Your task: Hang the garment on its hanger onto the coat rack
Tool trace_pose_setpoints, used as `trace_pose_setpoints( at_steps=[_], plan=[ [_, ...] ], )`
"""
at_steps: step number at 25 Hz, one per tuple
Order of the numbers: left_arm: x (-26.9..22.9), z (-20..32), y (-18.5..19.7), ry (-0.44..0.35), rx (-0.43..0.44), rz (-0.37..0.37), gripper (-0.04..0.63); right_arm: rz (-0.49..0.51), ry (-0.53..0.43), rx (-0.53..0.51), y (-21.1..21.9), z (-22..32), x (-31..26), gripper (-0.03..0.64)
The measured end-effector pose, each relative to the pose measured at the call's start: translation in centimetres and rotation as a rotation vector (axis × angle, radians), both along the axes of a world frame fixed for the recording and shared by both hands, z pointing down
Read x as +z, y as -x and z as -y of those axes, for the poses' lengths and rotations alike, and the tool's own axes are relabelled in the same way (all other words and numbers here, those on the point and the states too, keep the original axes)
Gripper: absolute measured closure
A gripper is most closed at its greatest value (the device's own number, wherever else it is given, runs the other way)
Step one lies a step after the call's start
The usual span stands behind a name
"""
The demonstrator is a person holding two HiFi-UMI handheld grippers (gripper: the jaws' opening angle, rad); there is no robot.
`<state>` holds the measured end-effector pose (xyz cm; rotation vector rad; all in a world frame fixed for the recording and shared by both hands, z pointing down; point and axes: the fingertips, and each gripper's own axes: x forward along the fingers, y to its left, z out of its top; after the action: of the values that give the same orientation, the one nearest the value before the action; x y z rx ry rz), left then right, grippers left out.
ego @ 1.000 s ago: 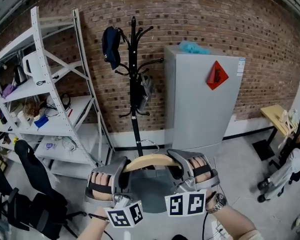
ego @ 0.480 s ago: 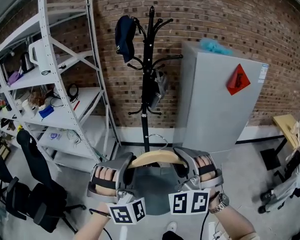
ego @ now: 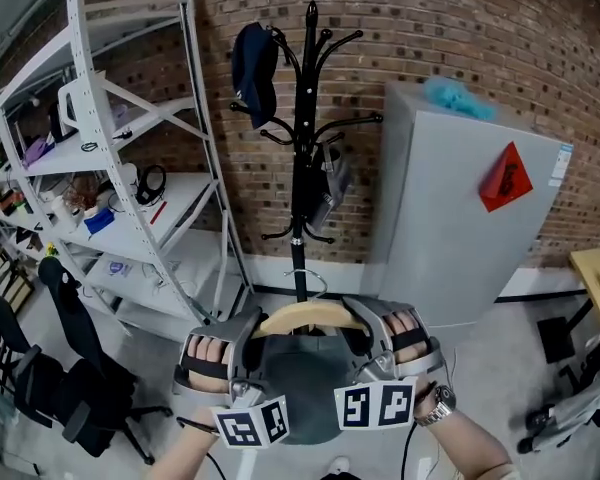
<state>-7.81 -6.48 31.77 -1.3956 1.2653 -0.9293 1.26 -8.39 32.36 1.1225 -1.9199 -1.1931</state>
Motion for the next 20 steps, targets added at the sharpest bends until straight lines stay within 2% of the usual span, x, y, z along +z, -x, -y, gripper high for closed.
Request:
trace_pose_setpoints(
  at_steps=[9, 20],
  plan=[
    [-1.2, 3.7, -2.0, -0.026, -0.049, -0.011, 0.5, 0.009, -0.035, -0.043, -2.0, 3.8, -1.6, 0.522],
    [-0.2, 8.5, -3.2, -0.004, -0.042, 0.007, 0.5, 0.012, -0.005, -0.03, -3.2, 8.6, -0.6, 0.52]
  ],
)
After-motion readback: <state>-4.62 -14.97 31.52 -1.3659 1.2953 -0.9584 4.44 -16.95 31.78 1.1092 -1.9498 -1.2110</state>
